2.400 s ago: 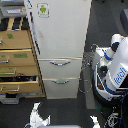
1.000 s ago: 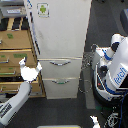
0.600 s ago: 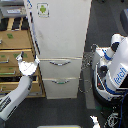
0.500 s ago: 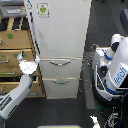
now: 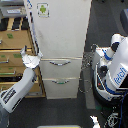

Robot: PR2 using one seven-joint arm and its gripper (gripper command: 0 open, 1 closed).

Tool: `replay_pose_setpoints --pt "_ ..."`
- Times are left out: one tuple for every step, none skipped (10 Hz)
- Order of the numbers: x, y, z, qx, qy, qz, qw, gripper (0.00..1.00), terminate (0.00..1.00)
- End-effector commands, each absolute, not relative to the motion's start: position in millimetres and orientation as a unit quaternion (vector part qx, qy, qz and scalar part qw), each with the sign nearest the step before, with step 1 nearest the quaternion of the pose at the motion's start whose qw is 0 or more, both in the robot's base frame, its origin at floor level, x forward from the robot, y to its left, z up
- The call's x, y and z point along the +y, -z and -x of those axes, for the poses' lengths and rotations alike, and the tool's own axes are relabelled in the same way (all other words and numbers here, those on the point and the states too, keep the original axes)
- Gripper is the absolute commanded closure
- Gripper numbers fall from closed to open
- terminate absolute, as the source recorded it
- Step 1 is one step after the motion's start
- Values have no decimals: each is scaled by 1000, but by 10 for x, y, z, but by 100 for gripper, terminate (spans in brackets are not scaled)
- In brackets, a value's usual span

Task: Opening the fridge

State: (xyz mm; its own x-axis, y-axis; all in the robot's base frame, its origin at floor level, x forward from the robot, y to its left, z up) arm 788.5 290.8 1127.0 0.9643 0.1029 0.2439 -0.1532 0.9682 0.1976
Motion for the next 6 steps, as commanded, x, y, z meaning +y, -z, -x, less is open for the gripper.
replay_pose_setpoints --pt "2590 -11110 -8465 -84 -51 -66 993 0 0" --pt "2544 -11066 -8575 -78 -47 -63 994 0 0" --pt "2502 -11029 -8613 -77 -41 -71 994 0 0" --pt "2463 -11005 -8668 -75 -39 -72 994 0 0" --pt "2384 -11030 -8723 -79 -32 -74 994 0 0" --pt "2346 -11071 -8704 -83 -27 -75 993 0 0"
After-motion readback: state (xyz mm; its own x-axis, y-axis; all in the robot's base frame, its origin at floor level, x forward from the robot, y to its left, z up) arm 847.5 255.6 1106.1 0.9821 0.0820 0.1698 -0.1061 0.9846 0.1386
